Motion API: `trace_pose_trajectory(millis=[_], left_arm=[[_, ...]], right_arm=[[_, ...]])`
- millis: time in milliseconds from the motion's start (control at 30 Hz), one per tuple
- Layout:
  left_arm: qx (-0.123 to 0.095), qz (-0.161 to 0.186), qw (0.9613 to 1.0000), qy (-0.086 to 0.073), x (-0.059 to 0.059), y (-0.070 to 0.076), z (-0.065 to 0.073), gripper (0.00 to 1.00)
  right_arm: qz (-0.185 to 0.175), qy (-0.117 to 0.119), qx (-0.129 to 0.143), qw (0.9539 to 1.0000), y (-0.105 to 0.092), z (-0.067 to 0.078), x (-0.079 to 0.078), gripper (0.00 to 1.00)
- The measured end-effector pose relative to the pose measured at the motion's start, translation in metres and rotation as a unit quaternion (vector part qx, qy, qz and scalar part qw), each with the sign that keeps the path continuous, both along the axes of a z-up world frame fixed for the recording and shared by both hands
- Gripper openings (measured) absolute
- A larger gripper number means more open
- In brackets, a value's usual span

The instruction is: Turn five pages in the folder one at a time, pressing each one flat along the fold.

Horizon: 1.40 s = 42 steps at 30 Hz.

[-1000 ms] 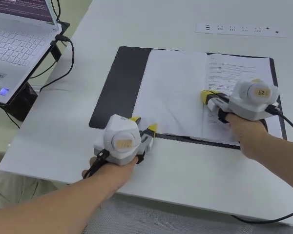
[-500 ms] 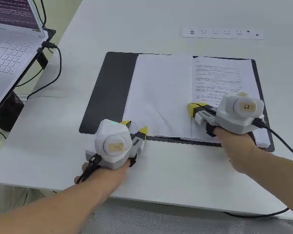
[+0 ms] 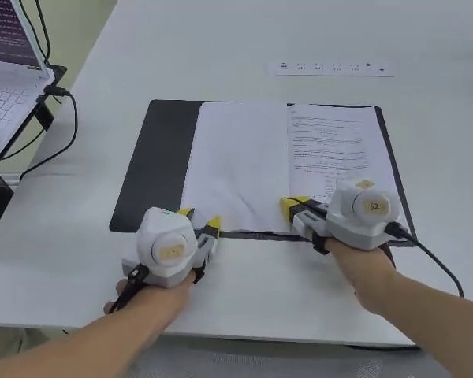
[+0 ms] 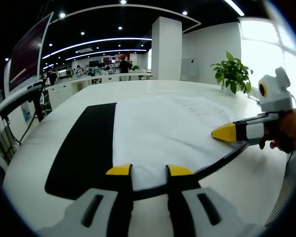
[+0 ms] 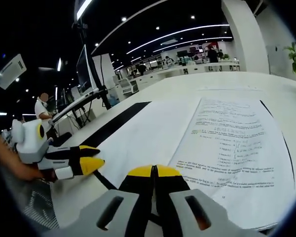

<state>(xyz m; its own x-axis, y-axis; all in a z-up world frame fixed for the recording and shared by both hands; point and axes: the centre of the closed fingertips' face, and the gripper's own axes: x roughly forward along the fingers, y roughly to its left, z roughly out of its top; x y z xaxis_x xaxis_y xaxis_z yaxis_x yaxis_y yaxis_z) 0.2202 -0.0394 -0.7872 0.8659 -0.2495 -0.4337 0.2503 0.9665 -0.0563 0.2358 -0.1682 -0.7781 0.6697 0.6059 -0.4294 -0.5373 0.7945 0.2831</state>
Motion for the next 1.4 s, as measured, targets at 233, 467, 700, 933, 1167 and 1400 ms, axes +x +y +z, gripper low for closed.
trace_pose_trajectory(millis=[233, 467, 700, 933, 1167, 1400], left_arm=[[-0.001, -0.001, 1.0000, -0.002, 0.000, 0.000, 0.000, 0.25], [0.000, -0.004, 1.0000, -0.001, 0.000, 0.000, 0.000, 0.25], [0.002, -0.006, 1.0000, 0.000, 0.000, 0.000, 0.000, 0.25], [-0.007, -0.022, 0.9989, 0.040, 0.001, -0.001, 0.002, 0.25], [-0.089, -0.016, 0.9925, 0.081, -0.005, 0.002, 0.044, 0.16], [-0.127, -0.009, 0.9887, 0.079, -0.026, 0.007, 0.089, 0.18]], right_arm=[[-0.002, 0.021, 0.013, 0.9997, 0.000, -0.003, -0.020, 0.00], [0.001, 0.045, 0.019, 0.9988, -0.001, -0.003, -0.038, 0.00], [0.012, 0.066, 0.032, 0.9972, 0.003, 0.009, -0.064, 0.00], [-0.014, 0.104, 0.061, 0.9926, -0.002, 0.041, -0.087, 0.00], [-0.061, 0.118, 0.095, 0.9866, -0.025, 0.081, -0.103, 0.00], [-0.126, 0.088, 0.092, 0.9839, -0.066, 0.116, -0.103, 0.00]])
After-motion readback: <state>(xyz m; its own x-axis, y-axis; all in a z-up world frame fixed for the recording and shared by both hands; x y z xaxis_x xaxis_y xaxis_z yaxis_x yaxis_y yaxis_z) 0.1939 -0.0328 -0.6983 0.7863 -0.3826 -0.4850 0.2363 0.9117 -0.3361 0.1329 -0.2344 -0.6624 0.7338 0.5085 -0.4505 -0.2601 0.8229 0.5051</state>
